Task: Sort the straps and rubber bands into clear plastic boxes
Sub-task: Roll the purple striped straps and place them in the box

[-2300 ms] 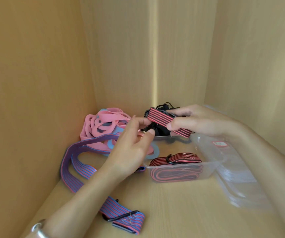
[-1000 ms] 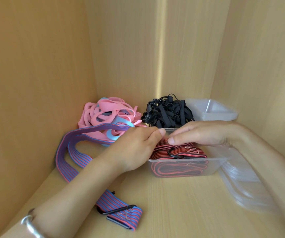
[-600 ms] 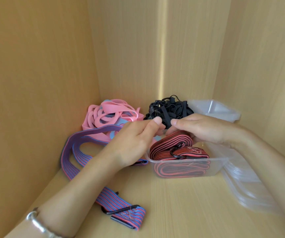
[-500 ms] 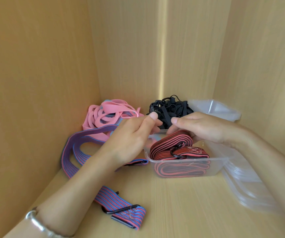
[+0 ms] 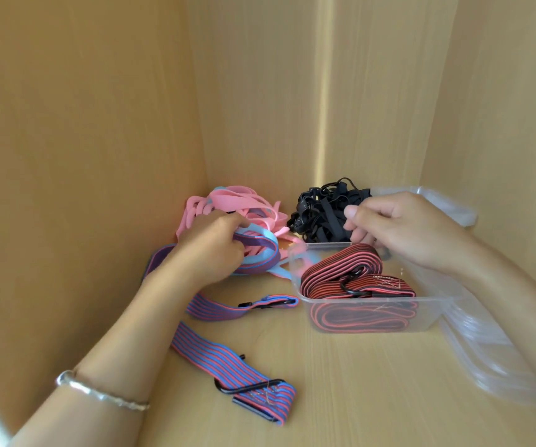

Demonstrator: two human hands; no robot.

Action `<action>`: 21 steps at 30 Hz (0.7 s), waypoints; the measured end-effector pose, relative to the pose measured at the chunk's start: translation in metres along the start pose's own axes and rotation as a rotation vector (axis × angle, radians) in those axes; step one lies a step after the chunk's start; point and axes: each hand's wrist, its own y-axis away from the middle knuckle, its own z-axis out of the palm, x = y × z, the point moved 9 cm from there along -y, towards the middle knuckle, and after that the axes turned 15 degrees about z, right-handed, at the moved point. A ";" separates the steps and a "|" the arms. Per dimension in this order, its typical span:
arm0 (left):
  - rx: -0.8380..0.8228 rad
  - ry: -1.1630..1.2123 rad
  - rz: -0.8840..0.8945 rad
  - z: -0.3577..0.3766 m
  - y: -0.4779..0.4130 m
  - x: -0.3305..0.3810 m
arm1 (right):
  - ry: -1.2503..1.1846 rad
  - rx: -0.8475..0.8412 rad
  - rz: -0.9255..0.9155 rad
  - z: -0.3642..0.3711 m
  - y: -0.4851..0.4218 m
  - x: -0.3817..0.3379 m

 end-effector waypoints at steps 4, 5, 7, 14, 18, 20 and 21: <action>-0.093 -0.095 -0.089 0.009 0.004 -0.015 | 0.057 0.072 -0.029 -0.001 0.005 -0.004; -0.096 -0.098 -0.107 0.010 0.005 -0.018 | 0.053 0.084 -0.041 -0.001 0.006 -0.006; -0.028 -0.068 -0.105 0.003 0.006 -0.015 | 0.046 0.116 -0.081 -0.001 0.009 -0.014; 0.481 0.150 0.028 -0.047 0.009 0.003 | 0.090 0.012 -0.178 0.039 0.012 -0.073; 0.723 0.337 0.063 -0.068 0.022 0.013 | 0.225 -0.070 -0.211 0.072 0.011 -0.094; 0.806 0.580 0.054 -0.073 0.026 0.016 | 0.278 -0.093 -0.224 0.085 0.013 -0.092; 0.829 0.692 0.053 -0.073 0.025 0.016 | 0.276 -0.108 -0.227 0.089 0.014 -0.089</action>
